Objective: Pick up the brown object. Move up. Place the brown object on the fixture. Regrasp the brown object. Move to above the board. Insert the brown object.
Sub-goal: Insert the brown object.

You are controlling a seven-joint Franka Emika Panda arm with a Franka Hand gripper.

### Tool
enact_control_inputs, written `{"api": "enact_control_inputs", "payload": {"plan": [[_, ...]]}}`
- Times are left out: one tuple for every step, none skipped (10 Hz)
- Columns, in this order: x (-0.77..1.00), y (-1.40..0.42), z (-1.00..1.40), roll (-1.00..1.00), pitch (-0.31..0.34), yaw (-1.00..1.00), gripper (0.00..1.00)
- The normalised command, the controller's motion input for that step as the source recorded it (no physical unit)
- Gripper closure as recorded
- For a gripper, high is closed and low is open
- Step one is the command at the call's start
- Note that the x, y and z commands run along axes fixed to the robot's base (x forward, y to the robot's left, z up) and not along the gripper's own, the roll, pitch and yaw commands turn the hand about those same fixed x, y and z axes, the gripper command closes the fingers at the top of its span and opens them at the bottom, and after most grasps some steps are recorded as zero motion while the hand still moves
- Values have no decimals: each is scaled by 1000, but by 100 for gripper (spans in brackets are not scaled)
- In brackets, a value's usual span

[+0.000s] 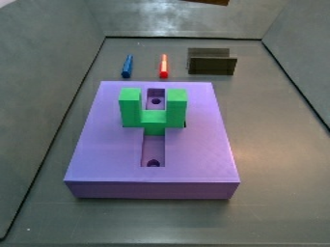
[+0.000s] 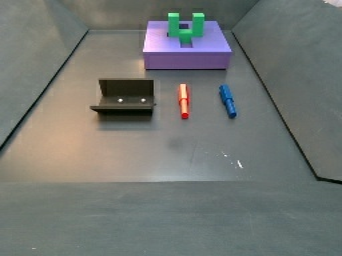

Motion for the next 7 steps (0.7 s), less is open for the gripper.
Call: {"api": "enact_control_inputs", "payload": {"plan": [[0,0,-103,0,0,0,100],[0,0,-100,0,0,0,100],[0,0,-57,-29,0,0,100],[17,17,-46,-57,0,9,100],[0,17,0,-17,0,0,100],[0,0,-17,0,-14,0,100],[0,0,-214,-47,-126,0,100]]}}
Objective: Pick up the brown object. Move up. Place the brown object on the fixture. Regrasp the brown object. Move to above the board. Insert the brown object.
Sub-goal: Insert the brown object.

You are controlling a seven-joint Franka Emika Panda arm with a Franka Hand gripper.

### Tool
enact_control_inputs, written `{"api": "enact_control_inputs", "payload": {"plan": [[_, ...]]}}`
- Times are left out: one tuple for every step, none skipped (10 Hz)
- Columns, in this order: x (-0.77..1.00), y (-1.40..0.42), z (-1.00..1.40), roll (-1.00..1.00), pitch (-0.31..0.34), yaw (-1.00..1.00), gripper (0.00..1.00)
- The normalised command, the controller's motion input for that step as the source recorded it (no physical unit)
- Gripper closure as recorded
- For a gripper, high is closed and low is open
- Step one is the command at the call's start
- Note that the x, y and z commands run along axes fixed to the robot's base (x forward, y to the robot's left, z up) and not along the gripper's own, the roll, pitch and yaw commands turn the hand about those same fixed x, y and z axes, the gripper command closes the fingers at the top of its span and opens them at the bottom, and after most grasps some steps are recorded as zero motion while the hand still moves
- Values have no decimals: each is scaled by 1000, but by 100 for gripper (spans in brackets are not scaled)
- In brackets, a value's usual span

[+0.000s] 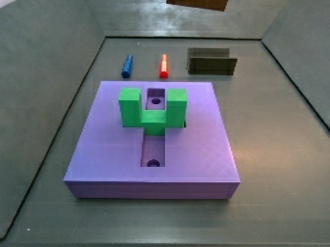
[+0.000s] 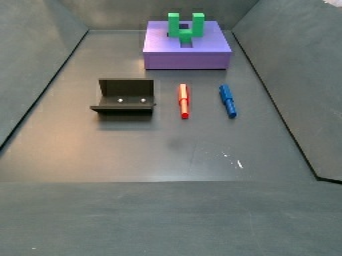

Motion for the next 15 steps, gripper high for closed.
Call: {"api": "enact_control_inputs", "payload": {"plan": [[0,0,-317,-114,-164,0,100],[166,0,-346,-140,-137,-166,100],[346,0,-237,-184,-61,-394,100],[480,11,-117,-294,-7,-446,100],[451,103,-26,-457,-56,-500,100],[354,97,-57,-500,-110,-491,100],[300,114,-31,-500,-146,-471,100],[257,131,0,-500,-179,-443,100],[243,123,0,-500,-201,-457,100],[0,31,-123,-417,-286,-594,100],[-106,0,-257,-291,-301,-666,100],[-277,0,-337,-134,-244,-734,100],[-217,0,-349,-67,-116,-860,100],[-9,0,-306,-89,-11,-986,100],[0,0,-166,-111,0,-977,100]]}}
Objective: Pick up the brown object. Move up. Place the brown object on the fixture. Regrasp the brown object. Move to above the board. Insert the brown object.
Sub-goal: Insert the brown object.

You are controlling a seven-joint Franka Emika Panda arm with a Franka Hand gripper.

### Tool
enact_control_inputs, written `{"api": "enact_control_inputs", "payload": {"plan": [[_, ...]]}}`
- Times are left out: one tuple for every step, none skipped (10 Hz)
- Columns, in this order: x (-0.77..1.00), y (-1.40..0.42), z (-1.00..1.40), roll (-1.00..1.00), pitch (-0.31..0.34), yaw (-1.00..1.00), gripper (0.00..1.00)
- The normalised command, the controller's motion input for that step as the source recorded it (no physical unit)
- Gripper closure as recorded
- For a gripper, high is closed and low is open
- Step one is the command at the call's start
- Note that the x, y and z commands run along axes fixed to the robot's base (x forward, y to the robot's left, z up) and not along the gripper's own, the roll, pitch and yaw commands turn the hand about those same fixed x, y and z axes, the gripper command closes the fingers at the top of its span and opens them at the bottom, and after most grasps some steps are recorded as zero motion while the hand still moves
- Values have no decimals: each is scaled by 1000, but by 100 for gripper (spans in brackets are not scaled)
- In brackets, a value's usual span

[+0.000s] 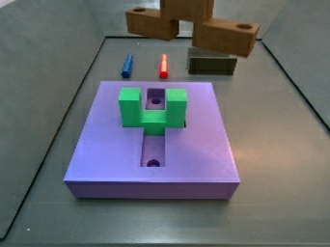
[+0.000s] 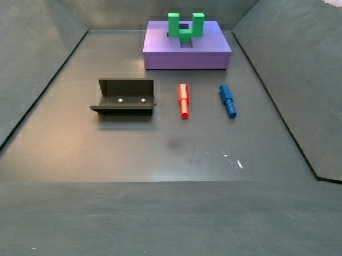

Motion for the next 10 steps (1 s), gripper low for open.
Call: {"api": "enact_control_inputs", "payload": {"plan": [[0,-66,-200,-17,0,-1000,100],[0,-43,-200,-17,0,-1000,100],[0,-37,-189,-27,0,-1000,100],[0,-66,-140,-47,0,-1000,100],[0,-131,-74,0,0,-991,100],[0,-114,-69,0,0,-1000,100],[0,-191,0,0,13,-914,100],[0,-246,0,6,30,-869,100],[0,-234,0,30,57,-891,100],[0,-209,0,43,71,-894,100]]}}
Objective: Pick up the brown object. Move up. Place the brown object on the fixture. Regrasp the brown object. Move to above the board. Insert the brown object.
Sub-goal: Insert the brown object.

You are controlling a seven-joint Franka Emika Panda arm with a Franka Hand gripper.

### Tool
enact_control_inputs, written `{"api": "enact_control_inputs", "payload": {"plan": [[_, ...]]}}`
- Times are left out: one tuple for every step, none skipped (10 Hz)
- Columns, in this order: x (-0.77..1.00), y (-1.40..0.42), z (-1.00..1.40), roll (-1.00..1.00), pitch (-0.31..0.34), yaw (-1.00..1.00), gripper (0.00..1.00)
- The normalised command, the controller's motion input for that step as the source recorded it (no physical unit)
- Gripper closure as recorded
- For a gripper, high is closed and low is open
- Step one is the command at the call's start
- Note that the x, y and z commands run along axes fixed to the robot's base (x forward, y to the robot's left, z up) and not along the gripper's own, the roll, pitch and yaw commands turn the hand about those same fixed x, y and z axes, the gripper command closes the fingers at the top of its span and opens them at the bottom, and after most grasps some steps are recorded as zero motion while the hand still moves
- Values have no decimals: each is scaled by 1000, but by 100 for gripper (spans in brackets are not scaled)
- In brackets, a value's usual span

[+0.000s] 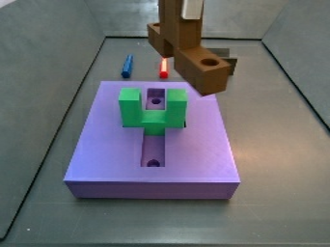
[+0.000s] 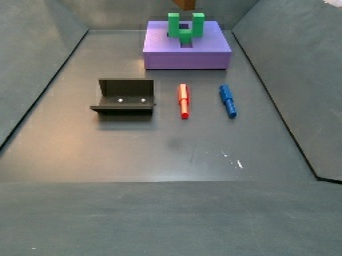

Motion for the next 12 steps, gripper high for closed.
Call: {"api": "enact_control_inputs", "payload": {"plan": [[-9,-180,-14,71,90,-894,100],[-106,-120,-137,149,123,-891,100],[-143,-43,-146,214,163,-817,100],[-180,-134,-214,233,131,-703,100],[-174,-94,-229,151,67,-500,100],[-177,-97,-266,33,-1,-363,100],[-149,-60,-249,0,-60,-289,100],[-206,0,-229,0,-71,-129,100],[-54,0,-309,0,-86,-9,100],[0,0,-320,-37,-90,0,100],[0,-23,-309,-13,-101,0,100],[83,-117,-300,0,-89,0,100]]}}
